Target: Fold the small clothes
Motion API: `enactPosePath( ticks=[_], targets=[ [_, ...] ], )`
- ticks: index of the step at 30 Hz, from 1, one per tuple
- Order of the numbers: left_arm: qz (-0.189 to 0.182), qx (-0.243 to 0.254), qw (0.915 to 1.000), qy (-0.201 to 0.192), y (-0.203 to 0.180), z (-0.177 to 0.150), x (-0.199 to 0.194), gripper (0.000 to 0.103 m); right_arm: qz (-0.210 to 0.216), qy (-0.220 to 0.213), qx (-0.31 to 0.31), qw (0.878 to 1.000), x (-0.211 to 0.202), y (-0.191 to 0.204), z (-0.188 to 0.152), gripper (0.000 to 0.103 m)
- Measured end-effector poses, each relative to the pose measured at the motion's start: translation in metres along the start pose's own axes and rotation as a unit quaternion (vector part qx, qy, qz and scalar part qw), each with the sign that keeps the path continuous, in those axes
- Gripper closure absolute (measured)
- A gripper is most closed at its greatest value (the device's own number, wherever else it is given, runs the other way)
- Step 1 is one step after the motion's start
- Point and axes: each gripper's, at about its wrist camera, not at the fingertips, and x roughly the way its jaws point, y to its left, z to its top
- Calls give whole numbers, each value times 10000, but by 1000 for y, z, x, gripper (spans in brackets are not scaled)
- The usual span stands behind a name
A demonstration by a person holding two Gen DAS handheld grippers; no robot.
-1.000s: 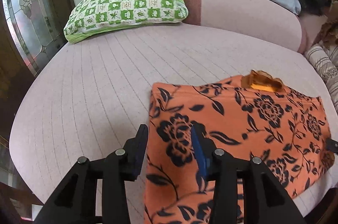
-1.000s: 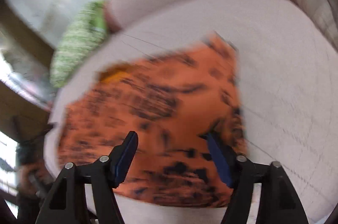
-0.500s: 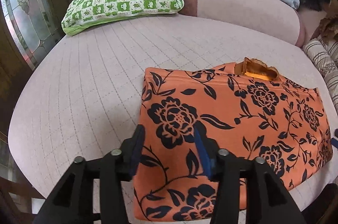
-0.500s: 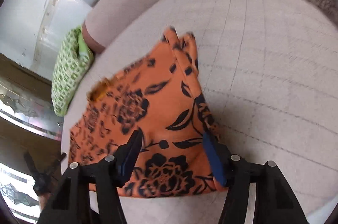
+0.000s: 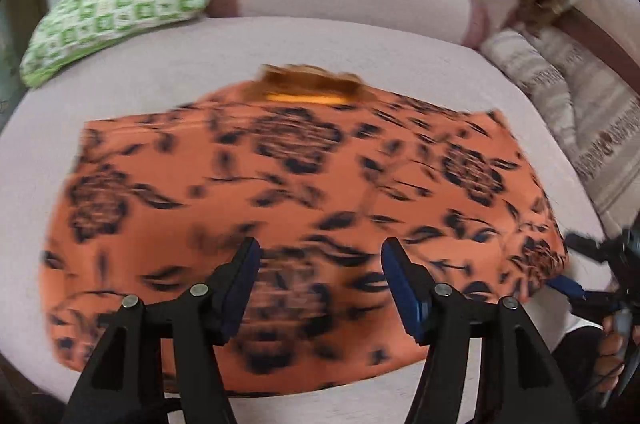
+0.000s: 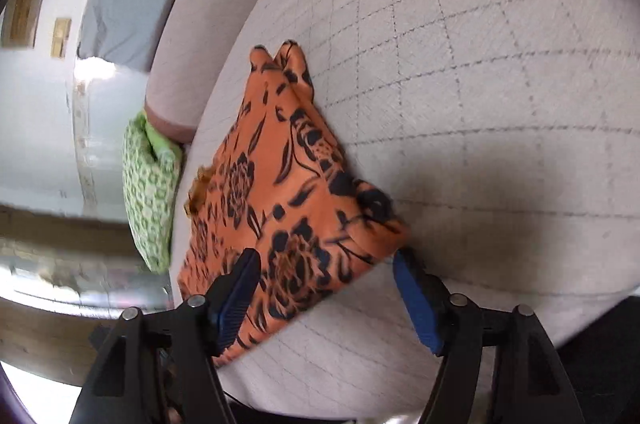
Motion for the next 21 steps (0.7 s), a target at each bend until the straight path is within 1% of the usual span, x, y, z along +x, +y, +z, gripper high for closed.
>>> enactPosePath(
  ticks=[2, 3, 4, 5, 6, 7, 8, 9, 10, 11, 12, 13, 14, 15, 16, 17, 18, 19, 20, 21],
  targets=[
    [21, 95, 9999, 87, -11, -2, 7, 39, 101, -182, 130, 9997, 4, -1, 4, 30],
    [93, 152, 9997, 144, -17, -4, 12, 39, 133, -211, 197, 9995, 7, -2, 7, 36],
    [165, 201, 9995, 172, -19, -5, 15, 38, 90, -208, 217, 9995, 10, -3, 9, 67],
    [207, 233, 9994, 171, -20, -5, 16, 37, 31, -157, 217, 9996, 14, -3, 11, 83],
    [246, 262, 9992, 158, -21, -5, 17, 37, 2, -144, 177, 9997, 16, -3, 11, 86],
    [266, 280, 9991, 167, -21, -4, 16, 37, -49, -200, 3, 9998, 13, 3, 9, 90],
    [279, 280, 9991, 159, -21, -3, 14, 37, -103, -351, -280, 9989, 4, 13, 5, 91],
    [289, 246, 9993, 47, -21, -1, 8, 37, -217, -568, -650, 9960, -7, 29, 0, 92],
    [300, 220, 9993, -84, -19, 1, 3, 37, -292, -692, -876, 9933, -14, 37, -3, 92],
    [320, 210, 9990, -209, -18, 4, 0, 37, -393, -753, -1091, 9904, -18, 44, -8, 92],
    [373, 211, 9987, -290, -17, 5, -1, 37, -610, -707, -1241, 9879, -13, 44, -11, 91],
    [470, 215, 9983, -274, -16, 6, 4, 35, -852, -540, -1333, 9859, -2, 41, -12, 87],
    [568, 236, 9980, -115, -16, 6, 13, 33, -1139, -45, -1257, 9855, 18, 29, -12, 87],
    [627, 269, 9974, 221, -14, 5, 26, 33, -817, -51, -967, 9919, 16, 16, -10, 85],
    [600, 275, 9974, 295, -12, 5, 31, 33, -608, -83, -838, 9946, 9, 13, -7, 79],
    [575, 265, 9979, 163, -12, 6, 28, 33, -579, -84, -864, 9945, 0, 14, -4, 70],
    [574, 246, 9980, 55, -11, 9, 23, 33, -564, -189, -909, 9941, -9, 16, -2, 40],
    [525, 214, 9984, -27, -11, 13, 19, 33, -528, -417, -966, 9930, -23, 18, 1, 24],
    [467, 209, 9986, -92, -11, 16, 17, 33, -455, -558, -1058, 9918, -32, 20, 5, 24],
    [419, 235, 9986, -207, -11, 19, 16, 33, -381, -602, -1200, 9902, -37, 24, 12, 24]
  ],
)
